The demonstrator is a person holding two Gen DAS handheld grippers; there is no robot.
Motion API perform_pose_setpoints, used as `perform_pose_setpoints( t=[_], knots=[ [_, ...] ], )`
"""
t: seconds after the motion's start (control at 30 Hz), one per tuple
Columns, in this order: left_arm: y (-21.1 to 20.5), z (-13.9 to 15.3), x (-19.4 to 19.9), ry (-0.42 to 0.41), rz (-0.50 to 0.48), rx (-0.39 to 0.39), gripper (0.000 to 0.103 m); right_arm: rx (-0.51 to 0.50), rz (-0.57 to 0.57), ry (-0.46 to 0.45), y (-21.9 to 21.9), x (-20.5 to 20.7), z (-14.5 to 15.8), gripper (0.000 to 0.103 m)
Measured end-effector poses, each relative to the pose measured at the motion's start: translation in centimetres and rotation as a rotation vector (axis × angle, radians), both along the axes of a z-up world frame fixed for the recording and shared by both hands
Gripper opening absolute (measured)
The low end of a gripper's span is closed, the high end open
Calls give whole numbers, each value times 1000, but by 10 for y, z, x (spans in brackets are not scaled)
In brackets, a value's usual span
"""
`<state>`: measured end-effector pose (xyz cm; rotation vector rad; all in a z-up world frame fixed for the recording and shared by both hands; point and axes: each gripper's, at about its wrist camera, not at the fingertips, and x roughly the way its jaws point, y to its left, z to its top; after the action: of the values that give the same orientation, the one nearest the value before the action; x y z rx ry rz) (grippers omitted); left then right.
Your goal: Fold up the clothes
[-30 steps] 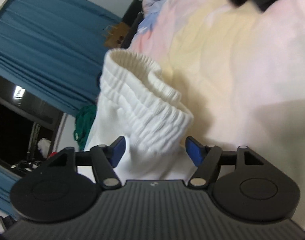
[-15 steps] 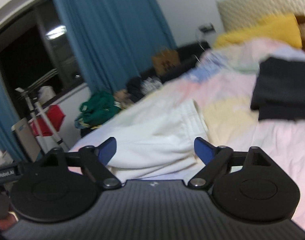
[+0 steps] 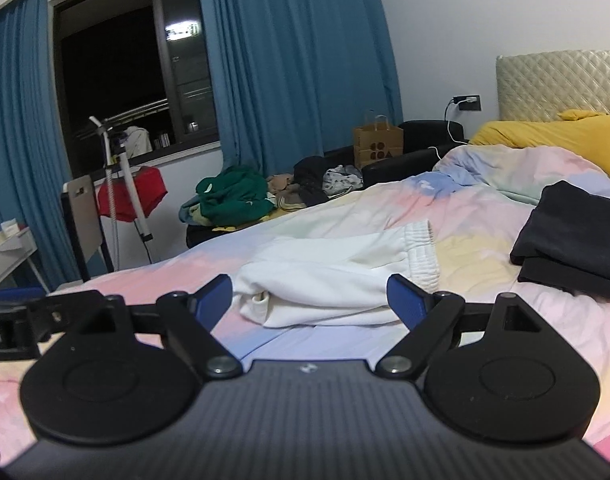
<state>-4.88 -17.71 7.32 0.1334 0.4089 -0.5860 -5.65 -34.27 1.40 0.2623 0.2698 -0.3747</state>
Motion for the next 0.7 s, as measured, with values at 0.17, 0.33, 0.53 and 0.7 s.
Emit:
perform_pose_setpoints(
  t=[0.17,0.33,0.53,0.7],
  knots=[
    [10,-16,1,-7,28,7,103,-12,7,7,11,4,-12,86],
    [40,-33,4,70,31,-72,103,-8,9,16,15,7,-31,86],
    [43,-34,6,17,72,-14,103,-29,-11,17,20,11,-38,86],
    [44,-39,7,20,83,-22,103,-17,-25,24,20,12,-41,86]
  ],
)
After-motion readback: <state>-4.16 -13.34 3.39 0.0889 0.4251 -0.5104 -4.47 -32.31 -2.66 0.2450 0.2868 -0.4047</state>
